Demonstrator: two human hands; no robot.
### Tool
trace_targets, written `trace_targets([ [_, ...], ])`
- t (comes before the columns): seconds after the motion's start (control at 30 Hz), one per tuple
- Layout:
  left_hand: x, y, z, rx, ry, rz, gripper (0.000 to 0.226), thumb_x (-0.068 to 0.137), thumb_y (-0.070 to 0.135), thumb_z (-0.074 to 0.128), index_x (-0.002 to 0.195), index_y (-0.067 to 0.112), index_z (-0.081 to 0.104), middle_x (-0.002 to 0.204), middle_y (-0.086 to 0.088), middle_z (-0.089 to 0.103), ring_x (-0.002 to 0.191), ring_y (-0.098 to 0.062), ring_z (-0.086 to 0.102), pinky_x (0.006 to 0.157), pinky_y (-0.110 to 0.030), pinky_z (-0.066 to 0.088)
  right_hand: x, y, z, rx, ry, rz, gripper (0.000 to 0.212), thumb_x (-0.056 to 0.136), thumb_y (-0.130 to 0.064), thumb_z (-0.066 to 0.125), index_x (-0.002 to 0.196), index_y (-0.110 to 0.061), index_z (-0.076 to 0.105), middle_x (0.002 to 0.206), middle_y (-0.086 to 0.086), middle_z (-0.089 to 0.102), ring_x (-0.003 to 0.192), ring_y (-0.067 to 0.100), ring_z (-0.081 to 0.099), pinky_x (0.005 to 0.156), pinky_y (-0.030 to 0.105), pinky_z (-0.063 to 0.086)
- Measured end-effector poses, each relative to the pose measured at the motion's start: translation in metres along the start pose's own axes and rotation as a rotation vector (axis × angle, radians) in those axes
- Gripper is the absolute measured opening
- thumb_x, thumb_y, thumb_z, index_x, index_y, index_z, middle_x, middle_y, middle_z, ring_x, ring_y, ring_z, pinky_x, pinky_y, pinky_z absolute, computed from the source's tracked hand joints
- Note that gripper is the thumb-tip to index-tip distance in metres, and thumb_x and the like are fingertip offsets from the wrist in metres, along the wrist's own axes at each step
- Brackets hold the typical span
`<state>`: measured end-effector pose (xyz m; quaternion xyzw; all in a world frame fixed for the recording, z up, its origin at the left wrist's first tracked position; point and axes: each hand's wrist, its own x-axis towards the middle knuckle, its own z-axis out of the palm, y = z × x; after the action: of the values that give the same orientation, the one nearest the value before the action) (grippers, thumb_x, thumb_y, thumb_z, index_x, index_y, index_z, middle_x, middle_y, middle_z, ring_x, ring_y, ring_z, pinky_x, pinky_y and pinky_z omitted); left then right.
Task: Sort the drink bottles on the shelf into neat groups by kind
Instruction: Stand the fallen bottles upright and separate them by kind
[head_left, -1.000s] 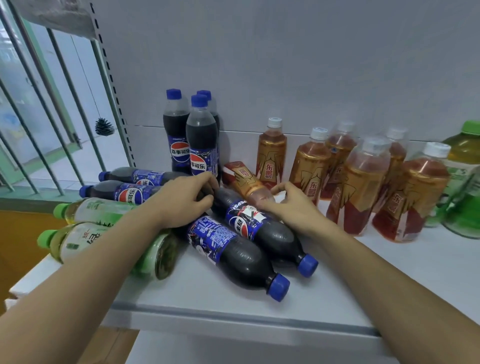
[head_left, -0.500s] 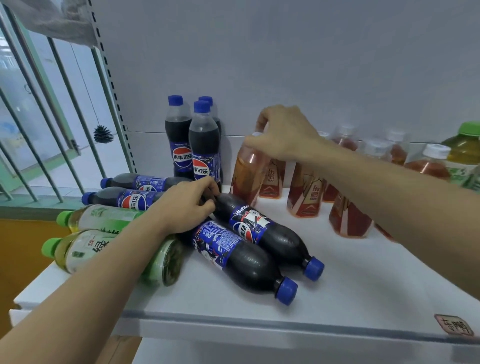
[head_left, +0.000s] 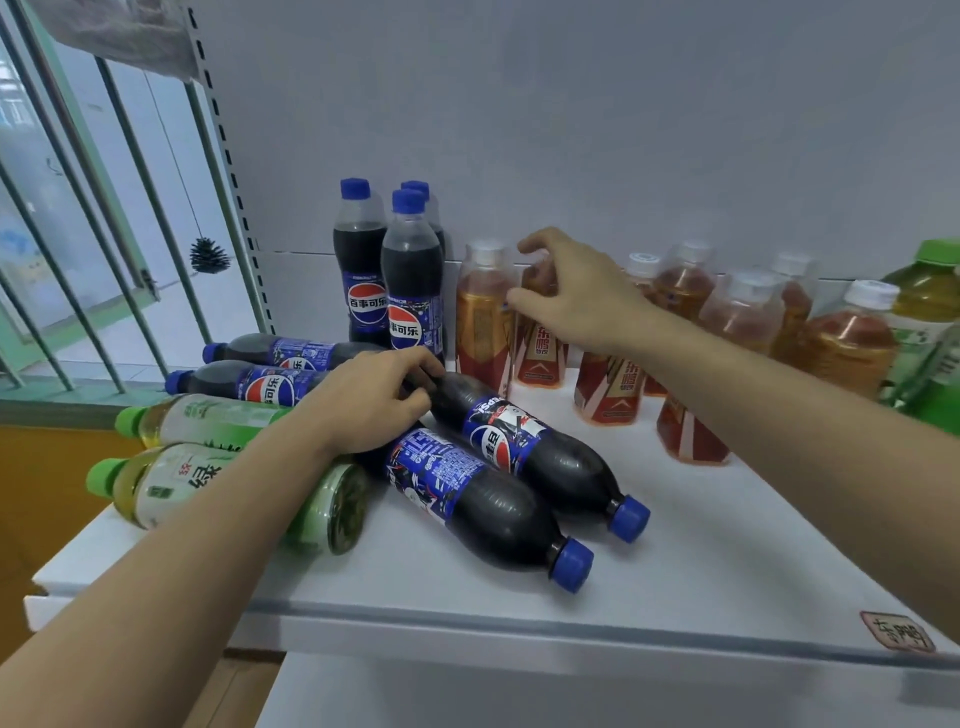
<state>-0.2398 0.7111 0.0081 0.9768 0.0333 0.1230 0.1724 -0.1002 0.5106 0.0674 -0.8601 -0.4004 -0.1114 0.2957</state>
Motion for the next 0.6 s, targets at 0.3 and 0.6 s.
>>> trace_targets([
  [0.3,0.003,0.000,0.002,-0.025,-0.029,0.007,0.033,0.094,0.019,0.062,0.126,0.027,0.062,0.110,0.011,0.071,0.093,-0.008,0.067,0.092,-0.038,0.054,-0.140,0.022,0.018,0.114,-0.392,0.132,0.069,0.070,-0.069,0.068,0.127,-0.054,0.032,0.106,-0.015,0.064,0.089,-0.003,0.063,0.075,0.021,0.051],
  [0.6,0.006,-0.003,0.003,0.001,-0.044,-0.012,0.027,0.094,0.020,0.059,0.120,0.027,0.064,0.102,0.010,0.071,0.091,-0.011,0.066,0.091,-0.040,0.054,-0.131,0.024,-0.021,0.151,-0.073,0.104,0.034,0.083,-0.039,0.077,0.102,-0.046,0.051,0.104,-0.021,0.059,0.089,-0.015,0.060,0.064,0.015,0.050],
])
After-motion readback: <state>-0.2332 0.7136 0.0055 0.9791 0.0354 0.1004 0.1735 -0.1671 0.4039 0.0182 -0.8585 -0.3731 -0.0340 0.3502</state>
